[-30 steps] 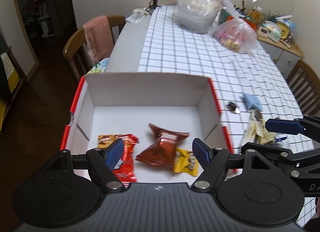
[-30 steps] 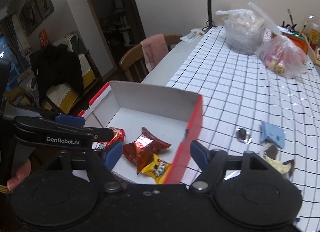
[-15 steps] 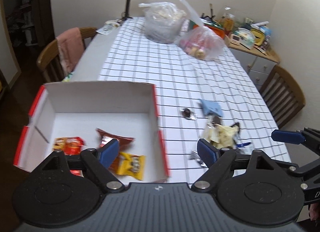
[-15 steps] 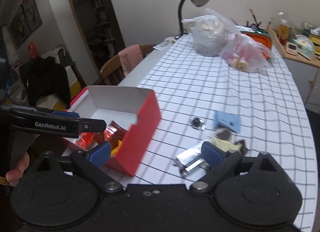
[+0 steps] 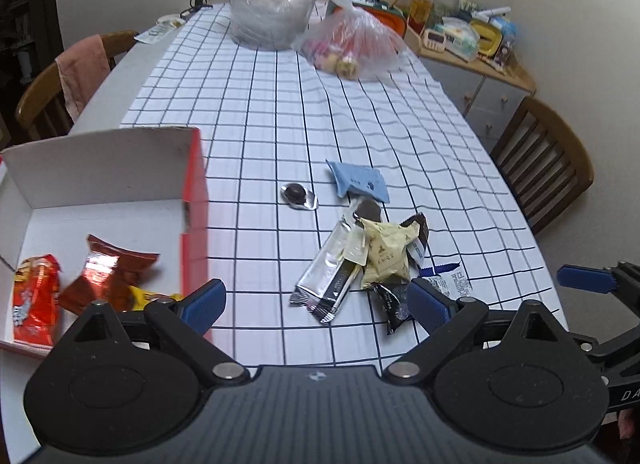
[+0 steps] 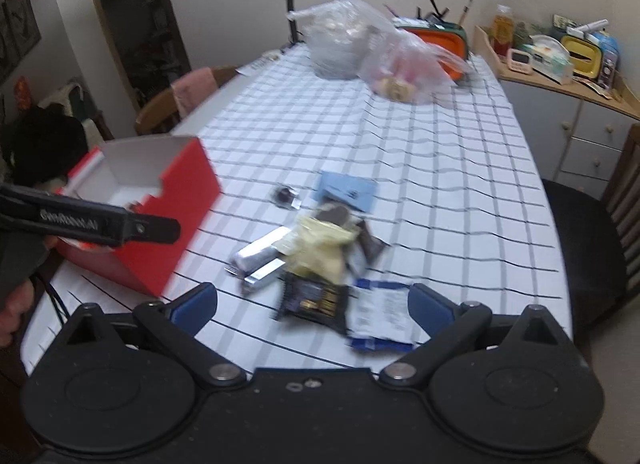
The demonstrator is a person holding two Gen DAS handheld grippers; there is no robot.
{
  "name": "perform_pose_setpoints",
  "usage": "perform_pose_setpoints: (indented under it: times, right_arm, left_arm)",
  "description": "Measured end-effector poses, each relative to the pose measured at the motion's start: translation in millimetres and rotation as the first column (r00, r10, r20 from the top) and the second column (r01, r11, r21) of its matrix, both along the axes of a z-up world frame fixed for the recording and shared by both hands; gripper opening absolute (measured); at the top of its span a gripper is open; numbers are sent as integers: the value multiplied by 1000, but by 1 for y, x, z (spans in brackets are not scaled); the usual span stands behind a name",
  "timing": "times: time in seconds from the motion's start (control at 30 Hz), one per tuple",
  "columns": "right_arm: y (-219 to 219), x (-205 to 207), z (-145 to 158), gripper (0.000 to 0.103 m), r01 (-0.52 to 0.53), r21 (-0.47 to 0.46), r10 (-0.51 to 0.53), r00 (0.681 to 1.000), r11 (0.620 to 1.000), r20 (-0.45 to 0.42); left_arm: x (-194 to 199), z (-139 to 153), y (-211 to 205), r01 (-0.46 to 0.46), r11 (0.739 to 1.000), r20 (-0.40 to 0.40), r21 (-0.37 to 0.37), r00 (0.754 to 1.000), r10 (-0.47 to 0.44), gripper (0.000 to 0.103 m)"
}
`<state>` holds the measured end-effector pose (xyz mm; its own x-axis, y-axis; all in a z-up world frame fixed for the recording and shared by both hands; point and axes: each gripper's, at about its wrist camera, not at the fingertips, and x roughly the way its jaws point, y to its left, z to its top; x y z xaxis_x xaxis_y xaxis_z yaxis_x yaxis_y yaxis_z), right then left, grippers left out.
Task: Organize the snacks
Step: 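Move both tools back over the remaining snack pile, then grasp the dark chocolate packet with the left tool while the right tool grasps the white-blue biscuit packet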
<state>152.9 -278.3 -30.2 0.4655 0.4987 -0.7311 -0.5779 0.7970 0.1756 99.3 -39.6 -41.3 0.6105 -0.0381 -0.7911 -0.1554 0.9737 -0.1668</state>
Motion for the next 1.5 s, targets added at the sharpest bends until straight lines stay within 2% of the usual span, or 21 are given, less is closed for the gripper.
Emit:
perform_pose_setpoints:
  times: [0.17, 0.4, 0.6, 0.97, 1.2, 1.33, 1.5]
  right_arm:
    - [-12, 14, -26, 101, -7, -59, 7, 1000, 998, -14]
    - [-5, 31, -64, 99, -92, -138, 87, 995, 986, -42]
    - [6, 48, -83, 96, -123, -160, 110, 990, 979, -87]
    - [22, 67, -100, 89, -141, -204, 119, 986, 969, -119]
    - [24, 72, -105, 85, -143, -208, 117, 984, 968, -132]
    - [27, 71, -107, 81, -151, -215, 123, 983, 965, -136]
    - [27, 68, -107, 76, -158, -216, 131, 982, 963, -134]
  left_arm:
    - [15, -24, -30, 27, 999, -27, 38, 999, -26, 98]
    - [39, -54, -67, 41, 996, -86, 79, 996, -34, 97]
    - [66, -68, -84, 32, 997, -162, 75, 987, -19, 98]
    - [108, -98, -92, -4, 999, -324, 33, 946, 14, 97]
    - [120, -106, -98, -22, 999, -356, 35, 934, 33, 95]
    - [125, -110, -103, -17, 998, -373, 53, 927, 36, 89]
    - [125, -113, -104, -18, 998, -377, 61, 925, 40, 87]
